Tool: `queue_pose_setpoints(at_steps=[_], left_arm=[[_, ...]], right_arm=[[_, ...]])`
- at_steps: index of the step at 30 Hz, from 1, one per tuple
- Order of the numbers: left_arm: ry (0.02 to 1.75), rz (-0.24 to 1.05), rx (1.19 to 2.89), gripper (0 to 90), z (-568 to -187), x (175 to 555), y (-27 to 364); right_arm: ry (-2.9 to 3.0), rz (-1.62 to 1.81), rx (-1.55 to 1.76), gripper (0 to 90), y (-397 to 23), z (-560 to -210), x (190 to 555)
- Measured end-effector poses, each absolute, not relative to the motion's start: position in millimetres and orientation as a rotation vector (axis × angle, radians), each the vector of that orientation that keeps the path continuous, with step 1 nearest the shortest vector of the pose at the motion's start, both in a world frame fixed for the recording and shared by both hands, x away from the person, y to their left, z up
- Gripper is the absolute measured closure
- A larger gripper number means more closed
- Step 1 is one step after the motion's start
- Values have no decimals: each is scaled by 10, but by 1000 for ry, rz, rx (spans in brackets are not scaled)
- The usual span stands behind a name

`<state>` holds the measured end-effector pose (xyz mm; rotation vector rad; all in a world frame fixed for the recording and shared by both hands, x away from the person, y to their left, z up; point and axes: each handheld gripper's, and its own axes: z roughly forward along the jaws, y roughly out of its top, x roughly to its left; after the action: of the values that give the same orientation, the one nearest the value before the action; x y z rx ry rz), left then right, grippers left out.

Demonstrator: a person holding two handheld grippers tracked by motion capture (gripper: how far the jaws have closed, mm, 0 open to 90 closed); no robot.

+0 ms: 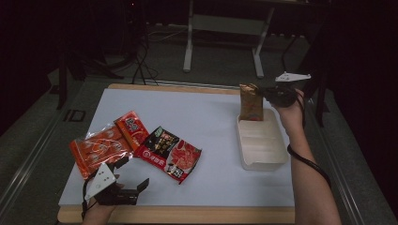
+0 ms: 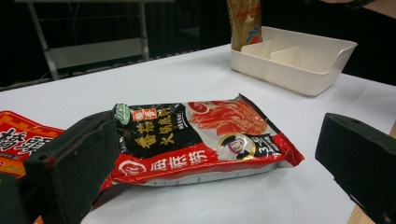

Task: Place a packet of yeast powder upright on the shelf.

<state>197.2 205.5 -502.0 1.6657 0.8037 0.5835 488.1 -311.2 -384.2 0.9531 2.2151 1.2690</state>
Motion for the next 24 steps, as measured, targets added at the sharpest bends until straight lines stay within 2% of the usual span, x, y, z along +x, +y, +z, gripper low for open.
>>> queue_pose_setpoints(at_steps=[13, 18, 20, 24], left_arm=[[802, 576, 1669, 2, -5025, 1983, 2040], [806, 572, 1669, 2, -5027, 1988, 2039], [808, 571, 1668, 2, -5029, 1990, 2039], [804, 573, 1667, 2, -5024, 1988, 2036]], right_arm=[[2196, 1267, 1107, 851, -3333, -4075, 4836], [2194, 1235, 1172, 745, -3372, -4032, 4817], [2152, 1233, 1186, 646, -3387, -3964, 4788], [2135, 1235, 1174, 605, -3381, -3860, 4741]])
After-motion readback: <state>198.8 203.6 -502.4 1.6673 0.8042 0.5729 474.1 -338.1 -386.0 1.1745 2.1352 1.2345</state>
